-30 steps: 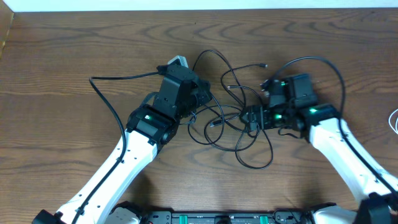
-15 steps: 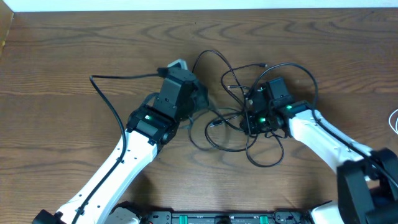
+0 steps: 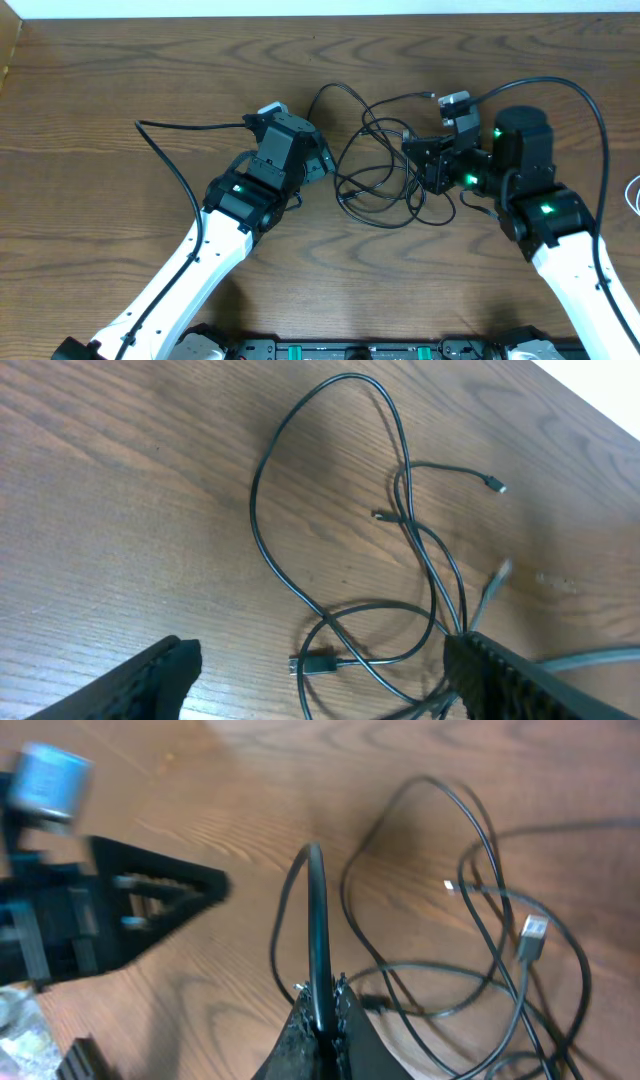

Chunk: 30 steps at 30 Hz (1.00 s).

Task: Untangle cables

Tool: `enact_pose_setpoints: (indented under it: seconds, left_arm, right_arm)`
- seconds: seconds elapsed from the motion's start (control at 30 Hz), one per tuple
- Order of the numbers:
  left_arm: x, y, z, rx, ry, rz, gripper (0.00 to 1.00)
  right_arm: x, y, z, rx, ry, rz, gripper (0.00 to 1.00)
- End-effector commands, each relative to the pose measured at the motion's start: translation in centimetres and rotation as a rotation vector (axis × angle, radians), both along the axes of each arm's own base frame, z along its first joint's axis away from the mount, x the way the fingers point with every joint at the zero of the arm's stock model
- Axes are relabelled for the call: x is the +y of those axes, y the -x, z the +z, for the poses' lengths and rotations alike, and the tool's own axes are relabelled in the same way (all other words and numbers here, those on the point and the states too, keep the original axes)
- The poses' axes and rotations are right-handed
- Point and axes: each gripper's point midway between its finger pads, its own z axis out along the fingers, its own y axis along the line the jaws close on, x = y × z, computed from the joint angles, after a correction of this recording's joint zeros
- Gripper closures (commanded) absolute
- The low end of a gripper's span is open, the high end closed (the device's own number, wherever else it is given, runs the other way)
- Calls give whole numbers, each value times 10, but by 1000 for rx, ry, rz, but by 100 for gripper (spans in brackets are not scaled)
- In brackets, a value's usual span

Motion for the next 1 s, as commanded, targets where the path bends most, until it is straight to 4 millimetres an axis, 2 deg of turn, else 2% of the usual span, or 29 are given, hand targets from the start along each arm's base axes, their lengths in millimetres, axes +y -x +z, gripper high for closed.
enact_pose_setpoints:
  seconds: [0.0, 0.13, 0.27, 0.53, 0.77, 0.93, 0.97]
  left_arm:
    - [4, -2, -9, 14, -36, 8, 13]
    - [2, -3, -24, 54, -50, 3, 6]
    - [-7, -1, -40, 114, -24, -12, 5]
    - [-13, 1, -73, 212, -32, -21, 5]
    - [-13, 2, -87, 247, -52, -19, 5]
    - [-13, 2, -88, 249, -53, -18, 5]
    - [-13, 2, -88, 249, -53, -18, 5]
  right_arm:
    - [11, 13, 29, -74, -66, 94, 99]
    - [16, 18, 32, -109, -66, 148, 99]
    - [13, 16, 28, -122, -32, 142, 99]
    - [6, 5, 3, -49, 21, 87, 99]
    - [-21, -12, -49, 111, 165, -87, 98]
    - [-52, -14, -98, 275, 315, -250, 99]
    - [-66, -14, -113, 325, 373, -319, 99]
